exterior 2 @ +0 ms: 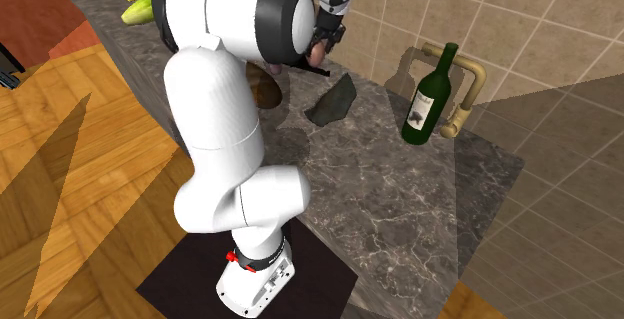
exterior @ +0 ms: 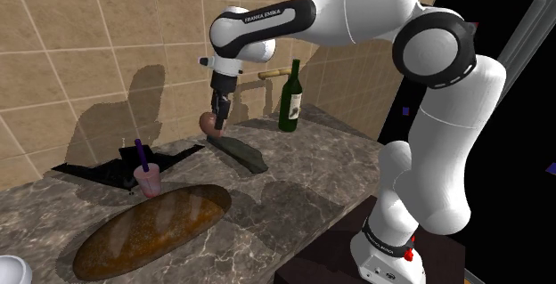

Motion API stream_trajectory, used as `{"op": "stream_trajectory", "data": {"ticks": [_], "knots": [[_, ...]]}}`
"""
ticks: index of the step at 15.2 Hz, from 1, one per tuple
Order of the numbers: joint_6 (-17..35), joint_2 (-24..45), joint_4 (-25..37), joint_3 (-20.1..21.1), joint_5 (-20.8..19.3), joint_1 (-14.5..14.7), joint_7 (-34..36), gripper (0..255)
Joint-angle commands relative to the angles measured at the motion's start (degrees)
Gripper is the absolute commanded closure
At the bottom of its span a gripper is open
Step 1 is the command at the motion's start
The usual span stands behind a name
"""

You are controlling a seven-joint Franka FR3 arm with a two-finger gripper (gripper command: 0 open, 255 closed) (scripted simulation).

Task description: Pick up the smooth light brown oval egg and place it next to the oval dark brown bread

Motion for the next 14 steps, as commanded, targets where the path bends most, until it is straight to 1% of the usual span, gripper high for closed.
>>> {"op": "stream_trajectory", "data": {"ticks": [1,14], "knots": [[1.0,0.9,-0.2,0.1,0.8,0.0,-0.4,255],[8.9,5.1,-5.7,0.8,5.2,-0.4,-5.2,255]]}}
